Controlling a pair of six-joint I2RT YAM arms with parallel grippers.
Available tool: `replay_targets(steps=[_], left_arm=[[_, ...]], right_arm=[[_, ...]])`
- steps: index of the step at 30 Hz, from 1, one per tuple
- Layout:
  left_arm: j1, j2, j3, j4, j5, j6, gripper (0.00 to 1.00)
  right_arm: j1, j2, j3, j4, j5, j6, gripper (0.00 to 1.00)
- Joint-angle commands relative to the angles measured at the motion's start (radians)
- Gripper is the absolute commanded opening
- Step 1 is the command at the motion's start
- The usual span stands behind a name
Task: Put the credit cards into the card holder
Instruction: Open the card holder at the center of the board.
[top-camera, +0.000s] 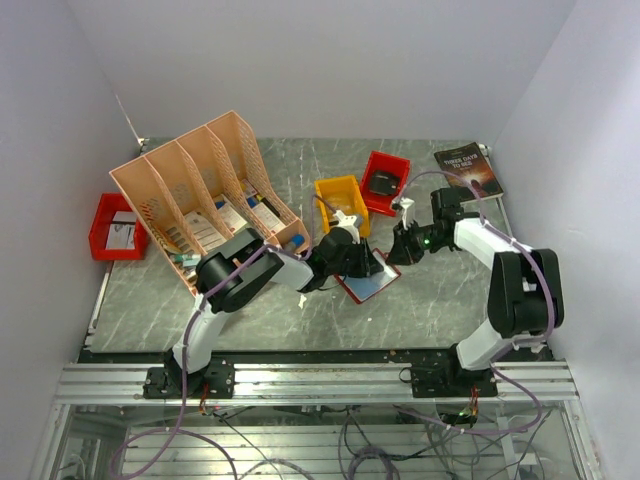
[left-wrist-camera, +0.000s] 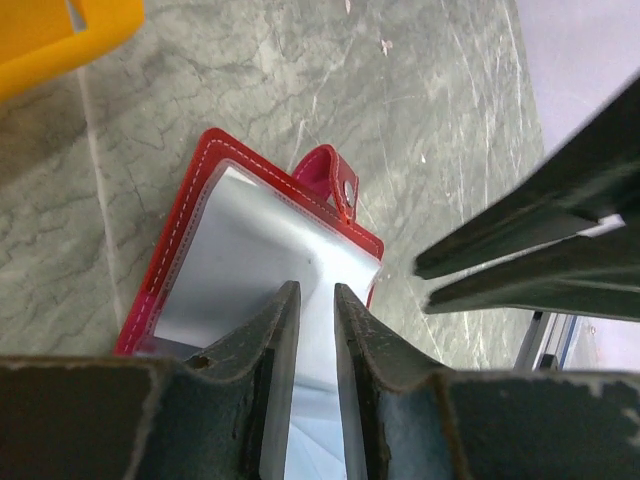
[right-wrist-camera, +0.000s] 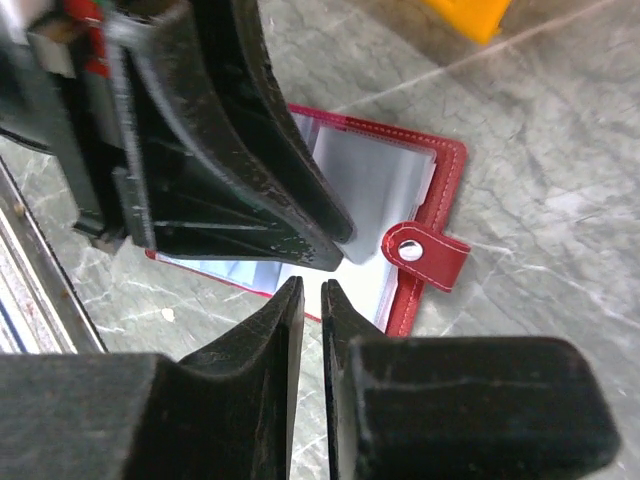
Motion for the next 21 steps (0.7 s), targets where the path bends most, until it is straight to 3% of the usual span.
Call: replay_targets(steps=[1, 7, 15, 21], left_arm=[[-0.006, -0.028, -0.033, 0.004, 0.049, 0.056, 0.33], [-0.023, -0.051, -0.051, -0.033, 0.061, 0.105, 0.33], [-0.038, -0.146, -0.102, -0.018, 0.006, 0.164, 0.35], [-0.038, -0.265, -0.175, 0.007, -0.079, 0.182, 0.36]], right_arm=[[0.004, 0.088, 0.029, -0.06, -0.034, -0.029, 0.12], [0.005, 0.069, 0.015, -0.02, 0.031, 0.006, 0.13], [0.006, 0.004, -0.007, 0.044, 0.106, 0.028, 0.4], [0.022, -0.026, -0.032, 0.102, 0.159, 0.049, 0.49]])
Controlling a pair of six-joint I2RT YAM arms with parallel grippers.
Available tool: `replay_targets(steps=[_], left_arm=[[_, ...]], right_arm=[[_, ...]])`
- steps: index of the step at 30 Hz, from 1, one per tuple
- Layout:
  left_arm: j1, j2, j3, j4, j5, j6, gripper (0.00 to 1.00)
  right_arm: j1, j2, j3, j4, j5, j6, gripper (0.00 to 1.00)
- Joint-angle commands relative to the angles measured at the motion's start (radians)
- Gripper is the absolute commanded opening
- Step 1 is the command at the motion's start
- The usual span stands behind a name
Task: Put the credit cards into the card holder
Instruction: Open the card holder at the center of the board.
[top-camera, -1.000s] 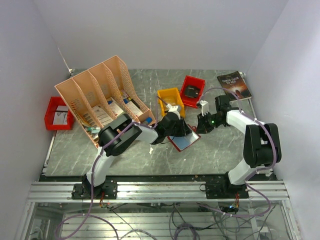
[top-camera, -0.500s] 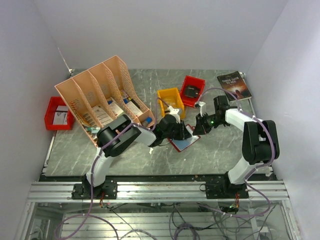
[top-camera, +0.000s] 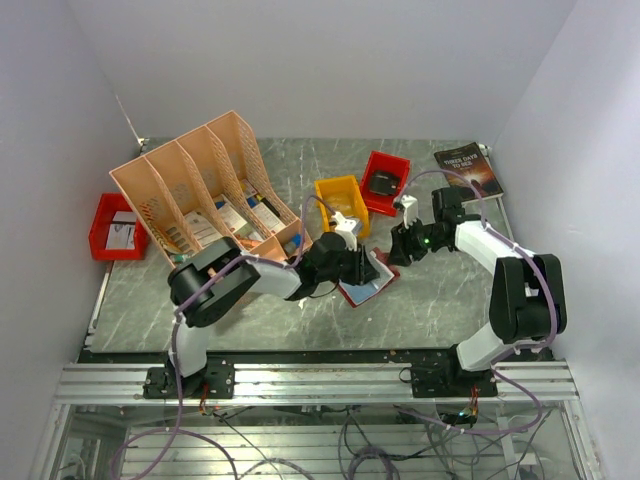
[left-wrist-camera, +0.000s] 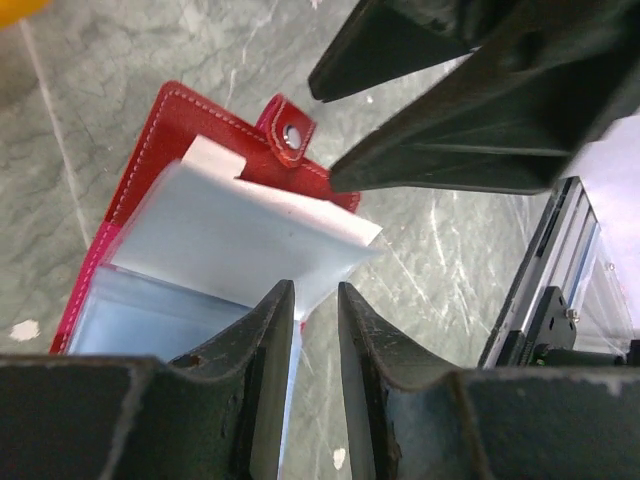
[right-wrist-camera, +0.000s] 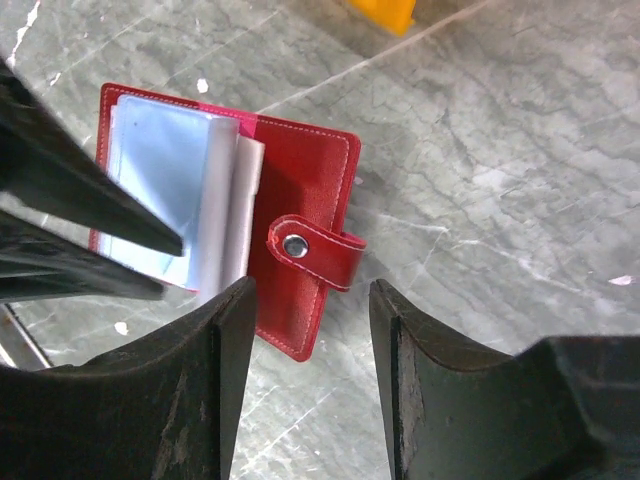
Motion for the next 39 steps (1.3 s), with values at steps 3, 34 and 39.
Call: replay_targets(steps=[3, 34, 39], left_arm=[[-0.005, -0.162, -0.087, 0.031, -0.13, 0.048, 0.36], [-0.006, -0.068, -0.04, -0.083, -0.135, -0.046, 0.34], [-0.012, -0.015, 0.005, -0.107, -0.114, -0.037, 0.34]], right_arm=[[0.042, -0.022, -0.022, 0.067, 0.068, 0.02, 0.49], [0.066, 0.072, 0.027, -0.132, -0.005, -0.099, 0.11], [0.063, 0.046, 0.047, -0.16, -0.058, -0.115, 0.13]])
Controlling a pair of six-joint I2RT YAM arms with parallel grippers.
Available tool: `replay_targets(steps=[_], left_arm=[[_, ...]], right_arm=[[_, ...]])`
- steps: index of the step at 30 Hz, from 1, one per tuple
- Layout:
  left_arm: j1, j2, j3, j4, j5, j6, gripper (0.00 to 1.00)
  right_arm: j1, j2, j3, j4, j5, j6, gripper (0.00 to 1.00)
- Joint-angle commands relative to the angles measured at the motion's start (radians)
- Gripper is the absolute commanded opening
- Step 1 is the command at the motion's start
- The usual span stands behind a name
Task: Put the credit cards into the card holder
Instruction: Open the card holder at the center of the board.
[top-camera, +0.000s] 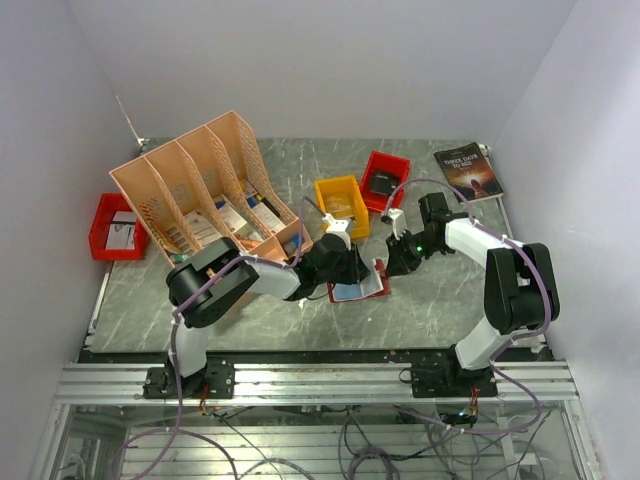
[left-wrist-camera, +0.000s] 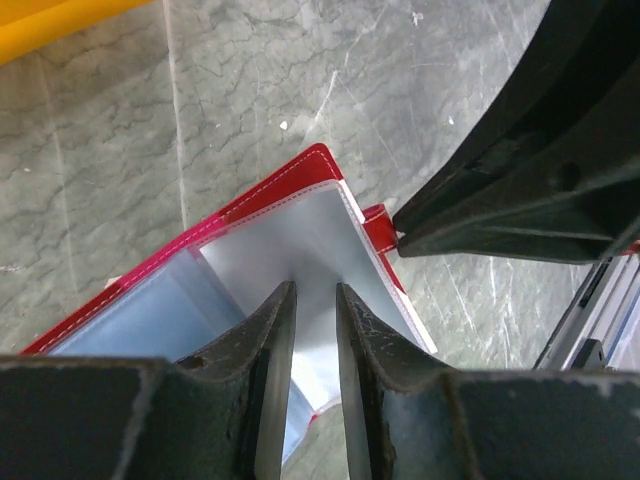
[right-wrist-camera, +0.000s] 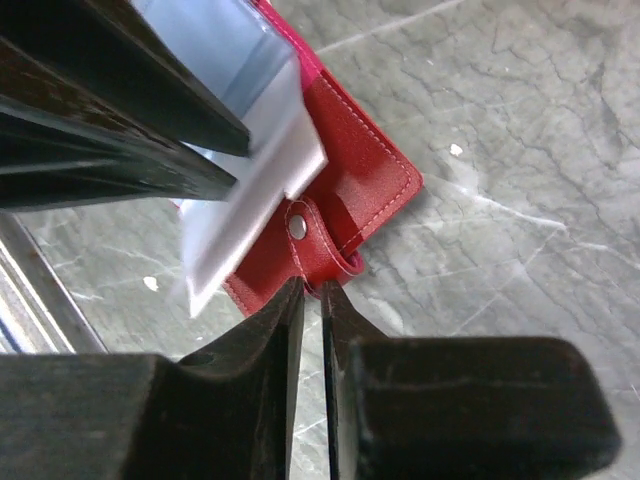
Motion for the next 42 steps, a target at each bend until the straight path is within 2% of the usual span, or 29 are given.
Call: replay_targets(steps=[1, 4, 8, 10, 14, 16, 20, 24, 25, 31, 34, 42], left_arm=[[-0.013, 0.047, 0.052, -0.034, 0.041, 0.029, 0.35], [-0.017, 0.078, 0.067, -0.061, 0.05, 0.033, 0.34], [-0.018, 0.1, 0.067, -0.056, 0.061, 0.03, 0.33], [-0.018, 0.103, 0.063, -0.051, 0.061, 0.027, 0.32], [-0.018, 0.099, 0.064, -0.049, 0.059, 0.024, 0.32], [-0.018, 0.099, 0.063, -0.047, 0.061, 0.022, 0.32], [-0.018, 0.095, 0.053, -0.031, 0.065, 0.016, 0.32], [-0.019, 0.078, 0.034, -0.018, 0.061, 0.011, 0.32], [-0.019, 0.073, 0.027, -0.019, 0.059, 0.013, 0.32], [-0.018, 0.083, 0.024, -0.013, 0.071, 0.013, 0.32], [-0.018, 0.092, 0.026, -0.005, 0.074, 0.008, 0.32], [-0.018, 0.094, 0.019, -0.013, 0.076, 0.004, 0.31]], right_arm=[[-0.004, -0.035, 0.035, -0.024, -0.069, -0.022, 0.17], [-0.03, -0.117, 0.013, 0.023, -0.084, 0.011, 0.31], [-0.048, -0.196, -0.028, 0.052, -0.199, 0.006, 0.34], [-0.042, -0.188, -0.034, 0.051, -0.235, 0.005, 0.31], [-0.019, -0.072, 0.007, -0.008, -0.25, -0.011, 0.15], [-0.016, -0.022, 0.021, -0.019, -0.25, 0.001, 0.11], [-0.001, 0.024, 0.022, 0.016, -0.196, 0.046, 0.07], [0.015, 0.044, 0.028, 0.038, -0.146, 0.063, 0.07], [0.017, 0.044, 0.031, 0.034, -0.138, 0.058, 0.08], [0.015, -0.046, 0.015, 0.055, -0.034, 0.02, 0.34], [0.017, -0.066, 0.0, 0.079, 0.025, 0.012, 0.43], [0.031, -0.036, -0.004, 0.102, 0.148, 0.001, 0.46]])
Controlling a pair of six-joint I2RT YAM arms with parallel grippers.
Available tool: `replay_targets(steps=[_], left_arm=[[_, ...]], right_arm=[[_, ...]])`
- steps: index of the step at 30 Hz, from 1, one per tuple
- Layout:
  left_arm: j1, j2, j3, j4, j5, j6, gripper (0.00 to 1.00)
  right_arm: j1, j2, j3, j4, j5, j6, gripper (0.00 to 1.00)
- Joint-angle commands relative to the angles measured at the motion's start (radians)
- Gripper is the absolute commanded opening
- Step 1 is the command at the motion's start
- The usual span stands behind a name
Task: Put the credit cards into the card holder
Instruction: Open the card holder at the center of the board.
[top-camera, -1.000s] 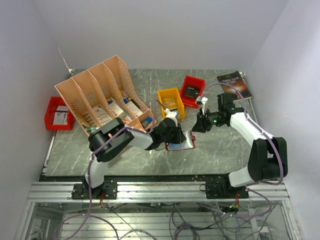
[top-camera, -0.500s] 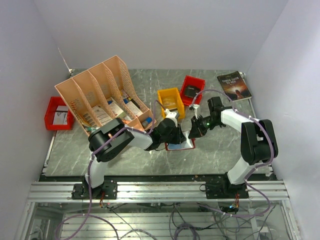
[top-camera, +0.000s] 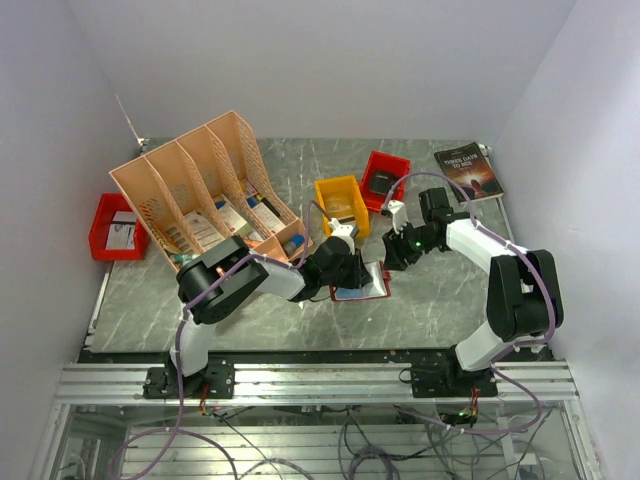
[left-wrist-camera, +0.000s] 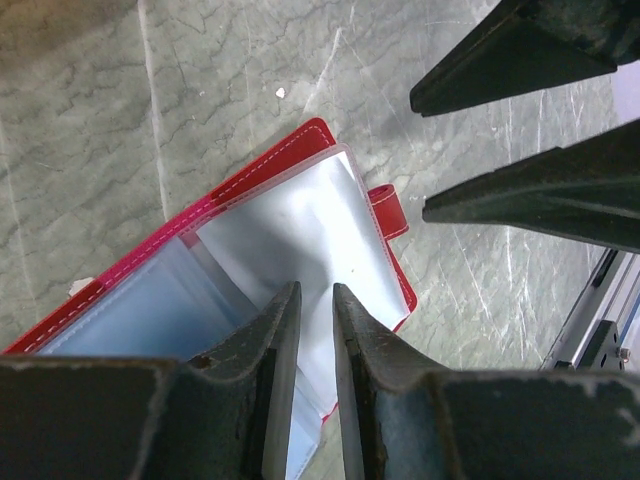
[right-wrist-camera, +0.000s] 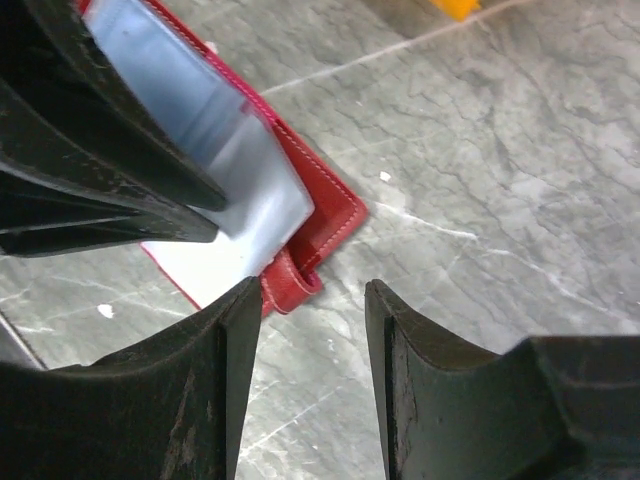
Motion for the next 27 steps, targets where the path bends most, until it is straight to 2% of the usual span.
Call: replay_targets(steps=[1, 5, 8, 27], left_arm=[[-0.007, 0.017, -0.021, -0.008, 0.029, -0.002, 0.31], [-0.007, 0.024, -0.018, -0.01, 0.04, -0.005, 0.31], [-0.007, 0.024, -0.017, -0.015, 0.044, -0.006, 0.3], [-0.004, 0.031, -0.01, -0.026, 0.054, -0.005, 0.3]], right_arm=[[0.016, 0.007, -0.017, 0.03, 0.104, -0.025, 0.47], [0.029, -0.021, -0.044, 0.032, 0.129, -0.052, 0.56], [0.046, -0.005, -0.048, 0.018, 0.145, -0.066, 0.59], [0.123, 0.042, -0.056, 0.048, 0.288, -0.039, 0.61]])
